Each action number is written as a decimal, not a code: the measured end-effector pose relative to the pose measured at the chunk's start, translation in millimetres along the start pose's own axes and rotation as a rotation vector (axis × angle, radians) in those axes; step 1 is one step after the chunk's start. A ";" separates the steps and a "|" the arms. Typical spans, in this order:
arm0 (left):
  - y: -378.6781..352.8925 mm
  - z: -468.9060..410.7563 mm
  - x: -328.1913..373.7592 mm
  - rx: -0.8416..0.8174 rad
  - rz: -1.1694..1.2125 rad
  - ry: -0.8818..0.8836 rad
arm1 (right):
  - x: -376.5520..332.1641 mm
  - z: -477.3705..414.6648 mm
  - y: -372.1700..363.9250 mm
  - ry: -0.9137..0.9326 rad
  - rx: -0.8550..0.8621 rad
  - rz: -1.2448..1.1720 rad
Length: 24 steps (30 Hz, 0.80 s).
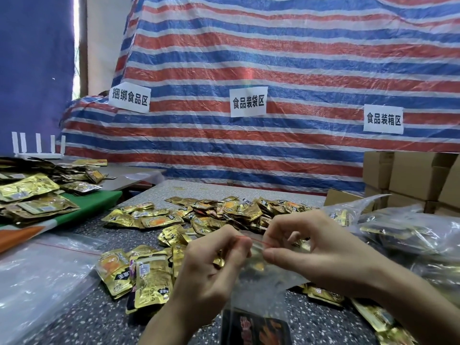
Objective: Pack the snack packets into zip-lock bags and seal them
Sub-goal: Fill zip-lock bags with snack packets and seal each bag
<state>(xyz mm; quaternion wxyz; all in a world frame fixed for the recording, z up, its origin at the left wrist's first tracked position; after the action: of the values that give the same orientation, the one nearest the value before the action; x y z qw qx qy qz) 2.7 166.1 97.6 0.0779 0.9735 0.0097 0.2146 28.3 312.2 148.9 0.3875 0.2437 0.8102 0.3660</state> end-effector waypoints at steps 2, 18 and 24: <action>-0.4 0.3 1.0 -0.002 0.009 0.005 | -0.3 1.0 -1.4 0.018 0.004 0.008; 3.5 5.2 -5.8 0.134 0.195 0.102 | -20.0 -3.5 -14.3 0.227 0.078 0.401; 14.0 5.6 -11.0 0.275 0.250 0.147 | -9.3 -2.6 -10.7 0.195 0.023 0.459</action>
<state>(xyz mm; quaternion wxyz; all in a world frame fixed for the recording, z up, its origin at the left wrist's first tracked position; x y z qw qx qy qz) -5.2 150.9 90.3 -0.0841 0.9504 -0.0764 0.2897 30.4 298.2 145.8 0.2113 0.3892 0.7715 0.4568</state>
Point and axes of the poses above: each hand's wrist, its own z-axis away from the middle knuckle, its own y-axis out of the back of the hand, x = y × z, the point moved 6 cm from there along -z, towards the middle knuckle, and after that the axes turned 2 degrees about x, right-handed, at the moved point
